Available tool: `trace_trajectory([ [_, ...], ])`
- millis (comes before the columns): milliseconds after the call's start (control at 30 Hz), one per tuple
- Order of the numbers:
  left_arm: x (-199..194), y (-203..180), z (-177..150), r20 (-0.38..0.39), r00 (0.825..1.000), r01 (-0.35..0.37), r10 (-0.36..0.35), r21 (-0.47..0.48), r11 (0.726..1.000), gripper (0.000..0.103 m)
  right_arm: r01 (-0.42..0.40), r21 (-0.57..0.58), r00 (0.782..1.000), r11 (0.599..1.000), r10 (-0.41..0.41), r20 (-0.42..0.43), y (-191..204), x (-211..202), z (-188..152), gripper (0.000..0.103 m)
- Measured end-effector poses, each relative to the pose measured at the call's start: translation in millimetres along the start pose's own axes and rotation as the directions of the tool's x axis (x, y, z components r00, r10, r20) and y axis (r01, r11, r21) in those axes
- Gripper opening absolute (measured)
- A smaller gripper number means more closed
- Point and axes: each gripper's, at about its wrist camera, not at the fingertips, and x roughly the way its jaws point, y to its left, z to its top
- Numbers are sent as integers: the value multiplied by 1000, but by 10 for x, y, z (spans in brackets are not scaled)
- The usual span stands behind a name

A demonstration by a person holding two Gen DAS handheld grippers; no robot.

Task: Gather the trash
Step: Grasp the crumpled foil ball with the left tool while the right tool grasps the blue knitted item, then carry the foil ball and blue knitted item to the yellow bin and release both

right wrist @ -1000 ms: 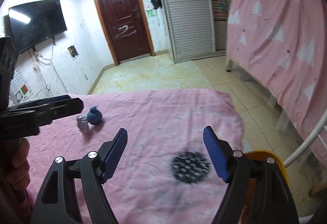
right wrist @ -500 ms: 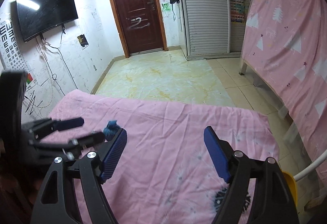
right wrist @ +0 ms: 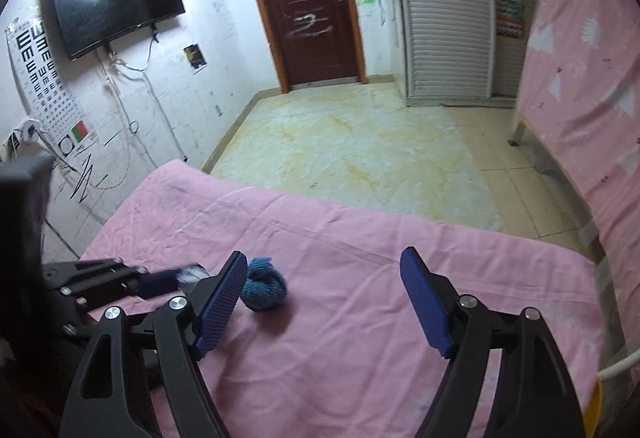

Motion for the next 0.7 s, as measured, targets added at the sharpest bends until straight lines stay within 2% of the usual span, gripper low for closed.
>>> trace_trajectory([
  [200, -185, 252, 33, 63, 995, -75, 79, -68, 995, 25, -53, -11, 998, 999, 52, -47, 25, 194, -53, 72],
  [433, -336, 312, 65, 115, 988, -88, 99, -96, 991, 25, -73, -43, 994, 996, 69, -89, 140, 364, -100, 72],
  [500, -358, 331, 78, 122, 988, -80, 93, -104, 991, 25, -65, -72, 993, 995, 57, -102, 213, 411, -118, 60],
  [533, -360, 328, 87, 122, 988, -77, 90, -105, 991, 25, -61, -85, 993, 994, 51, -110, 246, 433, -122, 45],
  [567, -366, 333, 78, 124, 989, -73, 86, -104, 992, 25, -55, -101, 992, 993, 42, -122, 288, 463, -127, 36],
  [633, -364, 302, 78, 127, 988, -72, 84, -102, 992, 25, -38, -125, 991, 991, 21, -136, 353, 510, -143, 24],
  [700, -365, 303, 75, 130, 988, -68, 82, -105, 992, 25, -32, -129, 991, 991, 15, -134, 383, 515, -145, 21],
])
